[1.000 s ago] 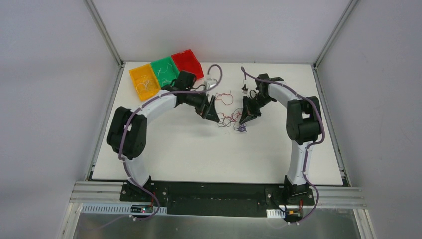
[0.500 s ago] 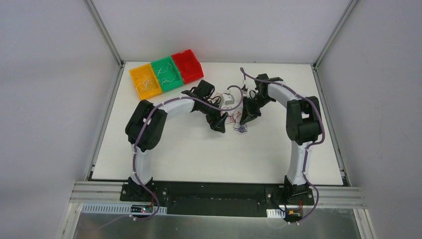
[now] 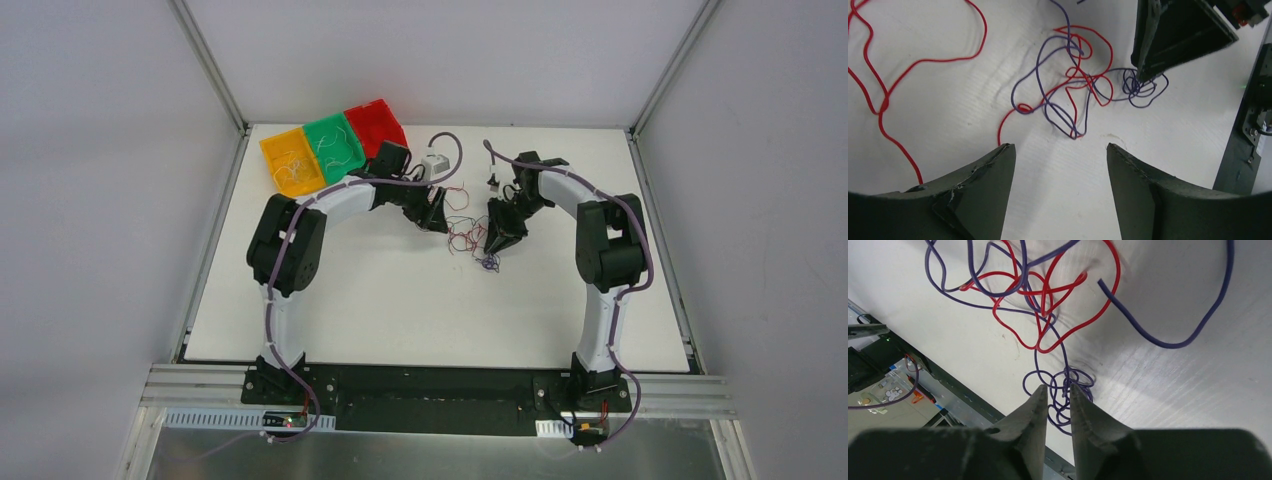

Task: Untangle the cables

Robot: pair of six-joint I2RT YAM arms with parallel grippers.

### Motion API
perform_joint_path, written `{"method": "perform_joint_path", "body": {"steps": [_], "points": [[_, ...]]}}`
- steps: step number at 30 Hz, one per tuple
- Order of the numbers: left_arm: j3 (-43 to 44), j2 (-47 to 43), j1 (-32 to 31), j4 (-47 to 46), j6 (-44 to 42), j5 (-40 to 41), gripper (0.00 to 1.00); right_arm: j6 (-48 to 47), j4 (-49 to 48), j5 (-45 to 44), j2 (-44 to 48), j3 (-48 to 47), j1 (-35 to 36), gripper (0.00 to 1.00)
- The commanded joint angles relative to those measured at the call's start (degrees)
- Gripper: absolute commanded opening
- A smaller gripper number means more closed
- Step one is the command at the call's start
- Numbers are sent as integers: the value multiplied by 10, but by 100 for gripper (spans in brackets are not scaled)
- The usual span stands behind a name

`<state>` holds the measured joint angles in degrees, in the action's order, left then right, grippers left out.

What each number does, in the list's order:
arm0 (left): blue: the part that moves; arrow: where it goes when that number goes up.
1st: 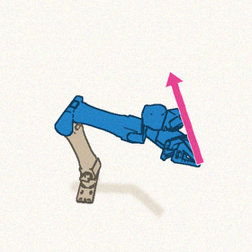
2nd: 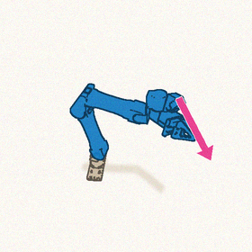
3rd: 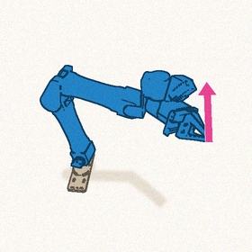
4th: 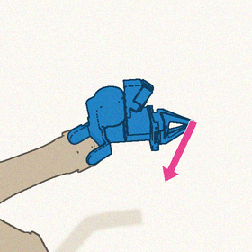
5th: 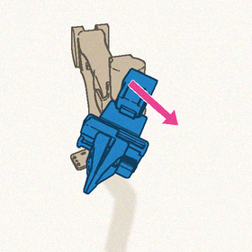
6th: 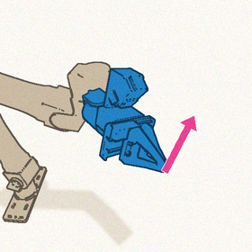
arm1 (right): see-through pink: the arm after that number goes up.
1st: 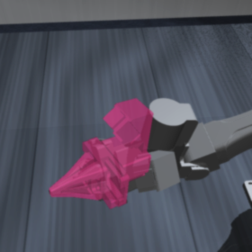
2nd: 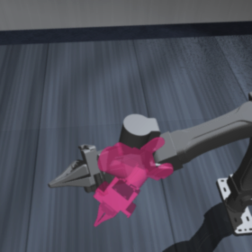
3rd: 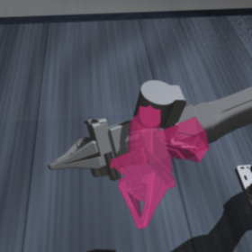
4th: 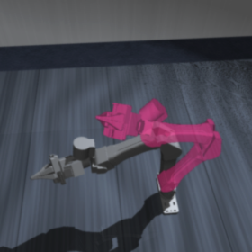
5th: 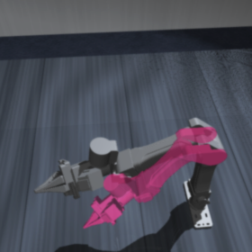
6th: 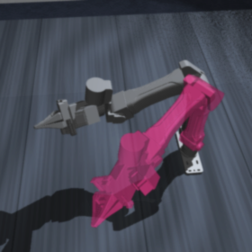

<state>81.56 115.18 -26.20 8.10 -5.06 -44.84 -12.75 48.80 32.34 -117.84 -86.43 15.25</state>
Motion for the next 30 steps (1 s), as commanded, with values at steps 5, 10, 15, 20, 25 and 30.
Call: {"method": "perform_joint_path", "body": {"steps": [5, 10, 15, 20, 25, 30], "points": [[87, 62, -19, -51, 110, -3, 67, 0, 23, 1, 39, -3, -13, 37], [96, 93, -27, -54, 158, -1, 64, 0, 44, 7, 44, -3, -15, 42], [82, 91, -44, -54, 173, 4, 62, 10, 50, 9, 48, 16, -14, 48], [72, 91, -53, -54, 191, 10, 54, 24, 34, -22, 41, 32, -5, 46], [74, 87, -53, -59, 199, 5, 33, 23, 26, -67, 32, 34, -1, 39], [72, 90, -52, -55, 212, 18, 47, 17, 27, -93, 33, 35, -2, 30]]}}
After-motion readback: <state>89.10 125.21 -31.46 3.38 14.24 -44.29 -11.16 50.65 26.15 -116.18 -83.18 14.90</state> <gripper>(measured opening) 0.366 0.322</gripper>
